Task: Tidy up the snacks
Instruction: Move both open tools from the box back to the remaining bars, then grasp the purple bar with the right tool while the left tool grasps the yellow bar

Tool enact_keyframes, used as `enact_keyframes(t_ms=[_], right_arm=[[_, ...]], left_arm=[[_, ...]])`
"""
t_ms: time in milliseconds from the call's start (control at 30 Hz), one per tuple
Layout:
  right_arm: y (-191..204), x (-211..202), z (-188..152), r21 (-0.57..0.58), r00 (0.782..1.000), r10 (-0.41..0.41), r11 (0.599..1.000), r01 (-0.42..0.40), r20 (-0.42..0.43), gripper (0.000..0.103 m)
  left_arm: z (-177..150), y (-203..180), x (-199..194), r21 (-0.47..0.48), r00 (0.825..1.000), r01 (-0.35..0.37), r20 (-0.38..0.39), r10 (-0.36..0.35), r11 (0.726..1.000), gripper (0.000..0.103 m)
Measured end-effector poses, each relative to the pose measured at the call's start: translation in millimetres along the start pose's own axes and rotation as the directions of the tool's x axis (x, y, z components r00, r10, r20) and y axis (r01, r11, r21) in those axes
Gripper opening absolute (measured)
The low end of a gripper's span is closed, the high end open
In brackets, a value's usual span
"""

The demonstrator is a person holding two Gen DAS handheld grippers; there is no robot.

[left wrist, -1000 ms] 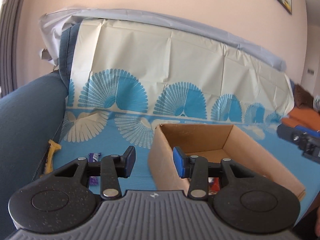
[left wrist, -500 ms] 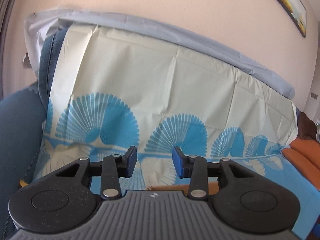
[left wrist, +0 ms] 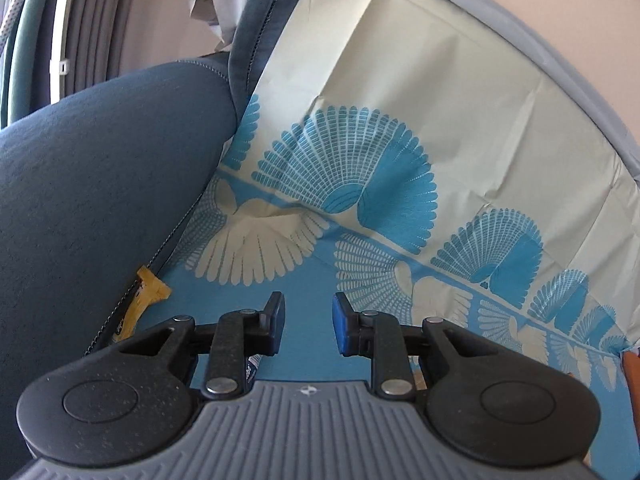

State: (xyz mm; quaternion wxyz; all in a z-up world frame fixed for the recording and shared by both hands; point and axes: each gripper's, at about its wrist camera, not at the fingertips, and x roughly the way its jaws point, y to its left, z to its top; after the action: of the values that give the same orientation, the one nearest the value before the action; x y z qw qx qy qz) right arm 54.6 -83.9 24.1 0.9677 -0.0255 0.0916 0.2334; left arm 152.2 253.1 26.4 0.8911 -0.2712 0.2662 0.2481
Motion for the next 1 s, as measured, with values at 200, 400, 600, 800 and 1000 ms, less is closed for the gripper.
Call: enact_keyframes(t_ms=[200,400,600,800,1000], right_arm=[[45.2,27.7,-0.7,-0.002,0.996,0.066,0.998,-0.066,-0.055,0.028],[114.5,67.6,-10.7,0.053,0.989,0.135,0.990,-0.132,-0.059,0.029],[172.0,111.1,-43.5,0.070,0.986,0.142,0.988,-0.137,-0.085,0.032],[198.1,180.4,-87.9,0.066,0.958,0.157,0.987,-0.145,-0.240,0.052],[211.1,227.2,-119.3,0.073,0.928,0.146,0.989,-0.129,-0.342,0.063]], left_arm=[[25.0,16.0,5.6,0.085,1.000,-0.019,-0.012,0.020,0.996,0.031],[33.6,30.1,14.2,0.186,0.996,-0.076,-0.025,0.082,0.979,0.035],[39.7,46.2,27.3,0.169,0.991,-0.102,-0.071,0.116,0.980,0.038],[30.2,61.6,49.4,0.061,0.976,-0.088,-0.194,0.098,0.994,0.042],[27.1,55.3,54.0,0.106,0.967,-0.130,-0.207,0.149,0.986,0.055]])
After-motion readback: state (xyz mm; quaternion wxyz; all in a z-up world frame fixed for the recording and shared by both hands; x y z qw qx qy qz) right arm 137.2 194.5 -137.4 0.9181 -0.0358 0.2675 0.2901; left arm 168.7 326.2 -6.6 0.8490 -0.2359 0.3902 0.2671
